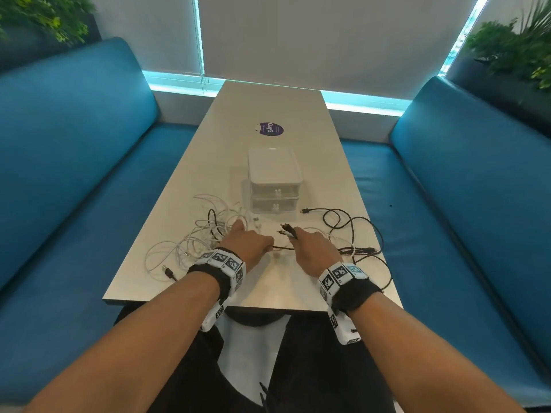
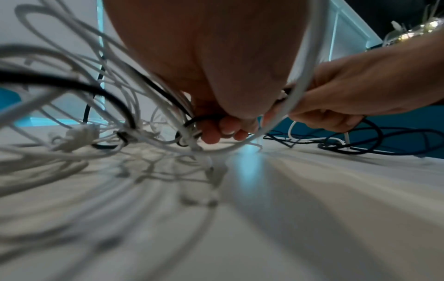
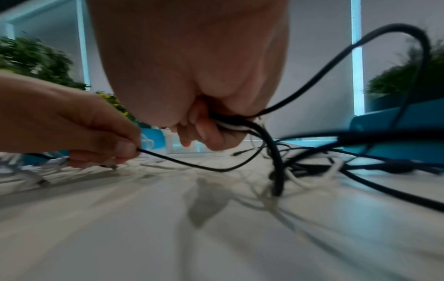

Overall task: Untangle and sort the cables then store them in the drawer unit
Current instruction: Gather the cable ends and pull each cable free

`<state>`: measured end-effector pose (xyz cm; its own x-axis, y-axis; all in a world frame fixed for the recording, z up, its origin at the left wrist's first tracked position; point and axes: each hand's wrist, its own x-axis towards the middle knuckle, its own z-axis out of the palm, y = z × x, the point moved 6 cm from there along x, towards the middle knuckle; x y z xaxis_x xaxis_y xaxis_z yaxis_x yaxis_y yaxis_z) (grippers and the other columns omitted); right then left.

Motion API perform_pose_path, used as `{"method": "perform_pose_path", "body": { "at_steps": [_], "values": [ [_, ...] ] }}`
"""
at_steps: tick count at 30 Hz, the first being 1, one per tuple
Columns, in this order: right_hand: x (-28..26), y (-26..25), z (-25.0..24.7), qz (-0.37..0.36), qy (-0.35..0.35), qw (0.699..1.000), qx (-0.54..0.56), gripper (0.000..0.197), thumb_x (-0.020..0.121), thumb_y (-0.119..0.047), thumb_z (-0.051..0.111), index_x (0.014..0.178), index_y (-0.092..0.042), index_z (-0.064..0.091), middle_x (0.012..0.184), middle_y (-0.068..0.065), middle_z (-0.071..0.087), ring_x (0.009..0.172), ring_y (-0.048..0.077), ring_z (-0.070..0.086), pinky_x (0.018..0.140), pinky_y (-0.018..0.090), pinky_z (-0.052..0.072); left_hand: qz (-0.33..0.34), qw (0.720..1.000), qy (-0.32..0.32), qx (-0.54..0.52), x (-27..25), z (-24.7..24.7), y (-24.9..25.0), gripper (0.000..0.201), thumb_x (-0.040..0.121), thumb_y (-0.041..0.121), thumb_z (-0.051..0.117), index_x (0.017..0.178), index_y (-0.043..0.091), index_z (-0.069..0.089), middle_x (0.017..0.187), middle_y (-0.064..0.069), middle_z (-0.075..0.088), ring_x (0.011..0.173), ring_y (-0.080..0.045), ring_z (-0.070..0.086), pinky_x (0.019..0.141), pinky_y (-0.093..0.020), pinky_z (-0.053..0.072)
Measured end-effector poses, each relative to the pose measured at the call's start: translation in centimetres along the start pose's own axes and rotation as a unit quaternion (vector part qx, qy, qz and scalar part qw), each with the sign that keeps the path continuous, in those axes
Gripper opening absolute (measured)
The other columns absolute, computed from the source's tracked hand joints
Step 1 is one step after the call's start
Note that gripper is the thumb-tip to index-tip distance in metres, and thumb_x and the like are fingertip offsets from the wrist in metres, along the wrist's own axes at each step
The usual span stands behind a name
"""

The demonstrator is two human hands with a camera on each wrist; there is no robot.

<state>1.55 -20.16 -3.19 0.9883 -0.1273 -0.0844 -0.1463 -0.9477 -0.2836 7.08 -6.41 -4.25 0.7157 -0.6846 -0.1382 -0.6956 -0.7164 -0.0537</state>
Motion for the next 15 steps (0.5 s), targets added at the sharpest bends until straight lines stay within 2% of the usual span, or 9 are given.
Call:
{"method": "perform_pose_path", "body": {
  "at_steps": [3,5,6,8,10,11,15],
  "values": [
    [0.4,-2.0,0.5,-0.031,-0.022,0.997,0.07,0.029,0.105,-0.03,0.035,0.117,-0.011,0.054,0.101,0.015,0.066,0.092,0.034,0.063,0.079,0.043,0.052,0.019,1.0,0.014,0.005,0.3,-0.2,1.1,0.017,0.105,0.022,0.038,0.106,0.026,0.055,0.063,0.008,0.049,0.062,-0.024,0.042,0.097,-0.042,0.031],
    [0.6,-2.2,0.8,-0.013,-0.037,0.994,0.103,0.032,0.105,-0.026,0.036,0.117,-0.006,0.058,0.109,0.018,0.065,0.101,0.034,0.061,0.083,0.039,0.049,0.012,1.0,0.022,-0.012,0.4,-0.2,1.0,0.018,0.105,0.019,0.039,0.108,0.027,0.054,0.06,0.009,0.045,0.057,-0.02,0.04,0.099,-0.043,0.032],
    [0.7,-2.0,1.0,-0.002,-0.046,0.992,0.115,0.032,0.105,-0.025,0.037,0.116,-0.006,0.06,0.11,0.017,0.065,0.103,0.033,0.061,0.083,0.038,0.048,0.006,1.0,0.022,-0.02,0.4,-0.1,0.7,0.018,0.105,0.019,0.038,0.108,0.028,0.054,0.061,0.008,0.048,0.056,-0.019,0.041,0.099,-0.043,0.032],
    [0.6,-1.7,1.6,0.015,-0.068,0.988,0.135,0.029,0.104,-0.025,0.04,0.113,-0.01,0.063,0.11,0.014,0.065,0.101,0.03,0.062,0.078,0.035,0.045,0.002,0.999,0.013,-0.032,0.1,-0.1,0.5,0.018,0.104,0.02,0.036,0.105,0.028,0.053,0.071,0.006,0.06,0.063,-0.02,0.05,0.096,-0.042,0.031],
    [0.4,-1.6,1.9,0.013,-0.076,0.989,0.13,0.026,0.105,-0.027,0.041,0.112,-0.013,0.062,0.108,0.011,0.065,0.098,0.028,0.062,0.076,0.034,0.044,0.007,1.0,0.018,-0.019,-0.1,-0.3,0.6,0.02,0.104,0.022,0.035,0.103,0.028,0.054,0.086,0.004,0.067,0.08,-0.022,0.058,0.094,-0.042,0.031],
    [0.2,-1.5,1.9,0.005,-0.073,0.991,0.111,0.025,0.105,-0.028,0.041,0.112,-0.013,0.06,0.106,0.011,0.065,0.096,0.029,0.062,0.076,0.035,0.045,0.007,1.0,0.016,-0.005,-0.2,-0.4,0.7,0.021,0.105,0.024,0.034,0.104,0.026,0.055,0.091,0.003,0.068,0.086,-0.023,0.058,0.094,-0.042,0.031],
    [0.1,0.4,1.3,0.011,-0.047,0.998,0.028,0.024,0.104,-0.033,0.04,0.111,-0.016,0.056,0.1,0.011,0.065,0.087,0.029,0.061,0.077,0.042,0.053,-0.014,0.999,0.002,0.03,-0.4,-0.1,-0.4,0.029,0.106,0.038,0.034,0.113,0.025,0.059,0.106,-0.005,0.061,0.092,-0.028,0.048,0.094,-0.043,0.032]
  ]
}}
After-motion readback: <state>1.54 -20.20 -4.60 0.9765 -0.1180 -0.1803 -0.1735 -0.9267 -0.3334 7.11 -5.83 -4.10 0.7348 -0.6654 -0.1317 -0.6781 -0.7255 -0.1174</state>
